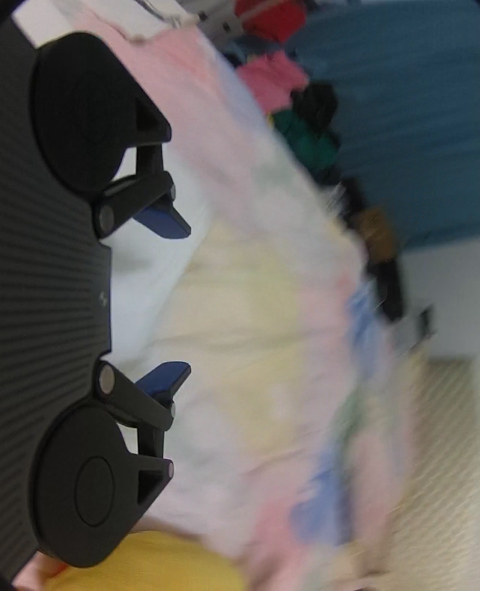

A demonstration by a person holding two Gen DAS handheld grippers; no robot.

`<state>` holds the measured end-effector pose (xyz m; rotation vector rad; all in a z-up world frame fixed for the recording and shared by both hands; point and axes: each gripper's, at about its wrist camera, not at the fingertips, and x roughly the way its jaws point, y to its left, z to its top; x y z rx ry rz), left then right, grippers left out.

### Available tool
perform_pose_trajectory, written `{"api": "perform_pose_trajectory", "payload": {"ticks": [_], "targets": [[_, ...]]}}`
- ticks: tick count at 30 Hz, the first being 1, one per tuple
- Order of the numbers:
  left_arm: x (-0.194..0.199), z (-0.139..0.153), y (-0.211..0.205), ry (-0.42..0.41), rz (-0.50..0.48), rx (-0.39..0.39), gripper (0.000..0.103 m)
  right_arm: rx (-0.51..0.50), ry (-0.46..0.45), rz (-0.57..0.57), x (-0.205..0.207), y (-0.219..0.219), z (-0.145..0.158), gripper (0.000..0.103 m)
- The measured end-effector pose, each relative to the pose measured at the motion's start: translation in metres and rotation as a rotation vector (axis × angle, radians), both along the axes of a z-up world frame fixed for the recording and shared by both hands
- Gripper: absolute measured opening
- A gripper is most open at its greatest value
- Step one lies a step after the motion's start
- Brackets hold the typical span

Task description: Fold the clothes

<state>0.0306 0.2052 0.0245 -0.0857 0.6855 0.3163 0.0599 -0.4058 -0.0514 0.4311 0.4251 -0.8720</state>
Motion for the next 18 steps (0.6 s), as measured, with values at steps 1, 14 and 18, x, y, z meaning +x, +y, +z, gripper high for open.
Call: {"api": "perform_pose_trajectory", "payload": {"ticks": [1,14,18], "targets": [[0.000,0.009,-0.016,-0.015,-0.011,0.006,0.099,-0.006,-0.012,0.051,0.003,0.009,0.005,0.075],[-0.073,0.100,-0.284,-0.052,-0.389,0.009,0.102,0.050,0.047,0.553,0.046,0.086,0.003,0.075],[-0.082,0.093,-0.338,0.000,-0.504,0.004,0.102,0.109,0.053,0.542,0.048,0.080,-0.004,0.075]]}}
